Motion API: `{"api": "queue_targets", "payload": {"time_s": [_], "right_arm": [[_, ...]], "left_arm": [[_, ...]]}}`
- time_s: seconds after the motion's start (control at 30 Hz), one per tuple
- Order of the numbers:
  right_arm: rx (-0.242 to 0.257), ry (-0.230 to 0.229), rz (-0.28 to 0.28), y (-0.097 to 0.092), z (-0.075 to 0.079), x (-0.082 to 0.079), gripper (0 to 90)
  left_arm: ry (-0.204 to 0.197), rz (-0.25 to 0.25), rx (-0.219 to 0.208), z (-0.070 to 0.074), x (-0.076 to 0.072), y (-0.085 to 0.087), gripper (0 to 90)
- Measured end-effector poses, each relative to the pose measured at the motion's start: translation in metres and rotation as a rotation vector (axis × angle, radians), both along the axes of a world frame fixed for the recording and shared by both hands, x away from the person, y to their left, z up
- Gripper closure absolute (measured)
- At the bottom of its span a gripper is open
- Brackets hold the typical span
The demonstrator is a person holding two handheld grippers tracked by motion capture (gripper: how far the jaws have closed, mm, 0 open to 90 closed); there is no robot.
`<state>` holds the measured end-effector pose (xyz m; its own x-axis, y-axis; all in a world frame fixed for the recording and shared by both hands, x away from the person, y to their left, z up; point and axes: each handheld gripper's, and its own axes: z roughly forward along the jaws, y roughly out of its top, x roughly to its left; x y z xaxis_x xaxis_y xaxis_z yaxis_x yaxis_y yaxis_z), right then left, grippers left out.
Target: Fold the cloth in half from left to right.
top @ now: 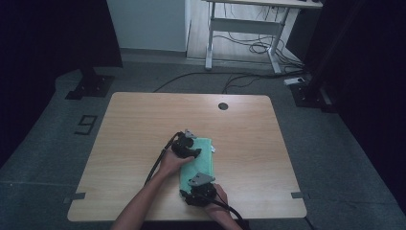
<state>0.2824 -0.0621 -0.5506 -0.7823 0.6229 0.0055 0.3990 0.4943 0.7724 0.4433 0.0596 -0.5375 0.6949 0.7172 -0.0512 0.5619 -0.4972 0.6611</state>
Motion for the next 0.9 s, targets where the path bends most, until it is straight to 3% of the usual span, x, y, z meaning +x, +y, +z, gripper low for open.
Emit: {"api": "queue_targets", "payload": {"time_s": [0.1,0.3,0.43,0.6,0.7,0.77,0.9], "right_arm": [[0.014,-0.005,0.0,-0.001,-0.001,-0.002,49.5],[0.057,0.047,0.027,-0.005,0.001,0.001,45.5],[0.105,0.044,0.011,-0.013,0.006,0.006,45.8],[0.07,0.07,0.001,-0.014,0.0,0.011,45.3],[0.068,0.076,0.004,-0.014,0.001,0.011,45.4],[0.063,0.078,0.008,-0.015,0.001,0.01,45.5],[0.055,0.069,0.011,-0.014,0.0,0.008,46.0]], "left_arm": [[0.006,0.0,-0.001,0.0,0.0,0.001,48.8],[-0.019,-0.001,0.008,0.002,0.0,-0.002,48.6],[-0.018,-0.026,-0.036,0.006,0.002,-0.01,48.8],[-0.033,-0.079,-0.013,0.009,0.001,-0.026,48.5],[-0.009,-0.062,0.01,0.002,0.006,-0.029,48.7],[0.001,-0.049,-0.012,0.0,0.009,-0.028,49.3],[-0.005,-0.041,-0.01,0.0,0.011,-0.03,50.1]]}}
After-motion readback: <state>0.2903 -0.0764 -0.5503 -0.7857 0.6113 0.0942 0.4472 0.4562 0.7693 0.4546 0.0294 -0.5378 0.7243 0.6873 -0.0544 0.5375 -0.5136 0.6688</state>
